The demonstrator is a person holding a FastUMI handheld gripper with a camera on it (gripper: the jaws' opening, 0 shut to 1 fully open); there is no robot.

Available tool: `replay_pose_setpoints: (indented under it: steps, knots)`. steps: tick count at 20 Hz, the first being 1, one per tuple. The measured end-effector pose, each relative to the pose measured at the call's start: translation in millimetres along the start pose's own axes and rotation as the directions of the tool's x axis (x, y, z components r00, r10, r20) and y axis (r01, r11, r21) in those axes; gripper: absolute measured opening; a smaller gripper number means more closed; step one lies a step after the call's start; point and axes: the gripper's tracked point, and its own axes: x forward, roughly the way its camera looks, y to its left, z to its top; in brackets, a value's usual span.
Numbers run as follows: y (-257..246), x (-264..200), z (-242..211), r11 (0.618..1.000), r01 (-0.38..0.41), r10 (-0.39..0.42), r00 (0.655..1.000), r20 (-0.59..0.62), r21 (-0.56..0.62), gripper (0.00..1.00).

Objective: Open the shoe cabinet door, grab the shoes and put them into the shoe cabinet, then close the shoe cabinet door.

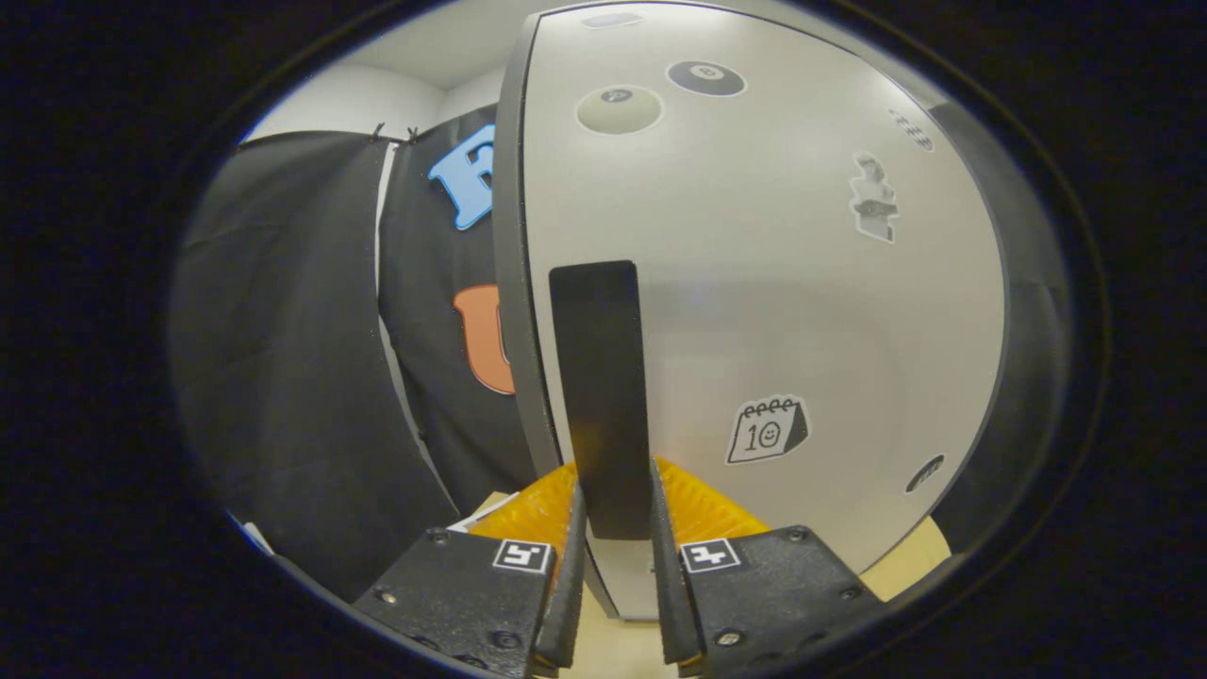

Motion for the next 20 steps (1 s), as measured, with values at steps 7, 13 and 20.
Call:
replay_pose_setpoints:
  steps: [7,13,20]
  knots:
    - [-3,-16,-5,0.998,-0.051,0.051,0.999,-0.004,-0.031,0.33]
    - [-9,-47,-2,0.996,-0.077,0.077,0.997,0.002,-0.043,0.29]
    - [-29,-76,-4,1.0,-0.006,0.006,1.0,0.002,-0.026,0.26]
